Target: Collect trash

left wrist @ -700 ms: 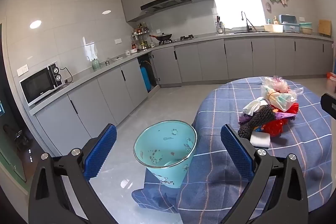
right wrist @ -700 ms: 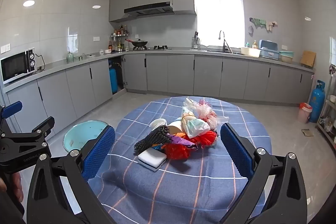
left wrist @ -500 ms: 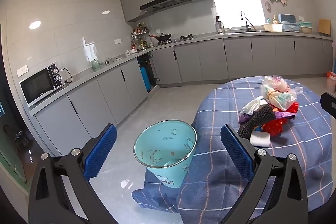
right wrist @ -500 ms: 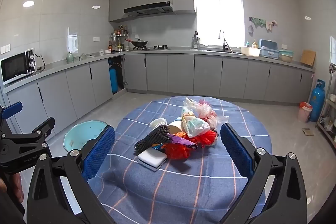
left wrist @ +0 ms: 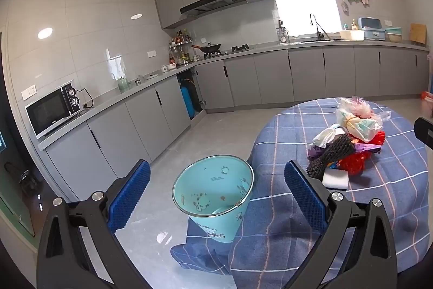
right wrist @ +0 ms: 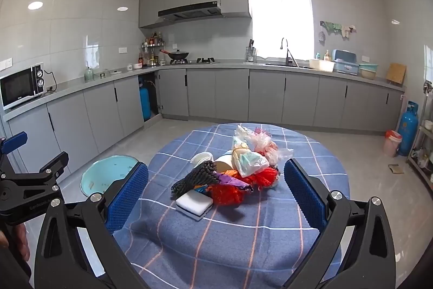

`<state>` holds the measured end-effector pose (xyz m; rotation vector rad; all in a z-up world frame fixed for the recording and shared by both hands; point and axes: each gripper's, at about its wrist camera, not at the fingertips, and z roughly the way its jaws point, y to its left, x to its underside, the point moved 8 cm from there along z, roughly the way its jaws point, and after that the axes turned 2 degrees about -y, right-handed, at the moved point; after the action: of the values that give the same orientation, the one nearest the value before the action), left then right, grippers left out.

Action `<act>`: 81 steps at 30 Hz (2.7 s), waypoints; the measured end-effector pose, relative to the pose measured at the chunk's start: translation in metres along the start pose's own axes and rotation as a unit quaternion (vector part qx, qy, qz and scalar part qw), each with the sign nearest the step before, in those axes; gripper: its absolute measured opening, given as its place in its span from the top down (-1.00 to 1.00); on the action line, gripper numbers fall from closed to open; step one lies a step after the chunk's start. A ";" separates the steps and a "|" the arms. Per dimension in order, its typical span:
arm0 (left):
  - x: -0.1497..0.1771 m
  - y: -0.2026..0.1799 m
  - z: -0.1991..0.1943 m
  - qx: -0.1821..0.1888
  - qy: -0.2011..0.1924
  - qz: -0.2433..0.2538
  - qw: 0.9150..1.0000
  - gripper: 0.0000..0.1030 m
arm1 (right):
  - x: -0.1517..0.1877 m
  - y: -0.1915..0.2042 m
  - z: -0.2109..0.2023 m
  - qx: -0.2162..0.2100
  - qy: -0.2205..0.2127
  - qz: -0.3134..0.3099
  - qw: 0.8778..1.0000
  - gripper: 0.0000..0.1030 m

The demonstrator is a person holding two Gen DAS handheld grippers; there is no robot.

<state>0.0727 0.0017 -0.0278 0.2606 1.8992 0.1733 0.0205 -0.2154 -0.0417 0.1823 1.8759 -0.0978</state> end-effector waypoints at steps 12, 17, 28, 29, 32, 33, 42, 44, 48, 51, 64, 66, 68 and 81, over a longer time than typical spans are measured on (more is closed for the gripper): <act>0.000 -0.001 0.002 -0.001 0.000 0.001 1.000 -0.89 | 0.002 -0.007 0.002 -0.001 0.002 0.004 1.000 -0.91; 0.000 -0.001 0.003 -0.002 -0.001 0.000 1.000 -0.89 | 0.002 -0.004 0.003 0.000 0.002 0.004 1.000 -0.91; -0.001 0.001 0.004 -0.002 -0.002 -0.001 1.000 -0.89 | 0.002 -0.004 0.004 0.000 0.002 0.004 1.000 -0.91; -0.001 0.001 0.004 -0.002 -0.002 0.000 1.000 -0.89 | 0.002 -0.004 0.004 -0.001 0.002 0.003 1.000 -0.91; -0.001 0.001 0.005 -0.002 -0.002 0.000 1.000 -0.89 | 0.002 -0.005 0.004 0.000 0.003 0.004 1.000 -0.92; -0.001 0.001 0.005 -0.002 -0.002 0.000 1.000 -0.89 | 0.002 -0.004 0.004 -0.001 0.003 0.004 1.000 -0.92; -0.003 0.005 0.004 -0.004 -0.005 -0.002 1.000 -0.89 | 0.000 -0.006 0.002 0.003 0.000 0.006 1.000 -0.92; -0.003 0.006 0.003 -0.005 -0.007 -0.002 1.000 -0.89 | 0.000 -0.004 0.002 0.003 0.000 0.006 1.000 -0.91; -0.003 0.004 0.001 -0.003 -0.010 -0.001 1.000 -0.89 | 0.001 -0.004 0.001 0.002 -0.001 0.004 1.000 -0.91; -0.004 0.003 -0.001 -0.003 -0.011 0.000 1.000 -0.89 | 0.000 -0.004 0.001 0.003 -0.001 0.005 1.000 -0.91; -0.006 0.002 -0.004 -0.003 -0.014 0.001 1.000 -0.89 | -0.001 -0.006 0.001 0.004 0.000 0.007 1.000 -0.91; -0.005 0.002 -0.004 -0.004 -0.013 0.001 1.000 -0.89 | -0.001 -0.007 0.001 0.004 0.001 0.009 1.000 -0.91; -0.005 0.001 -0.004 -0.003 -0.012 0.002 1.000 -0.89 | 0.000 -0.008 0.003 0.004 0.003 0.009 1.000 -0.91; 0.007 -0.018 0.011 0.010 0.008 0.017 1.000 -0.89 | 0.006 -0.030 0.015 0.024 0.008 0.019 1.000 -0.91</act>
<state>0.0795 -0.0137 -0.0425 0.3060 1.9150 0.1788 0.0274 -0.2471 -0.0528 0.2512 1.8863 -0.1160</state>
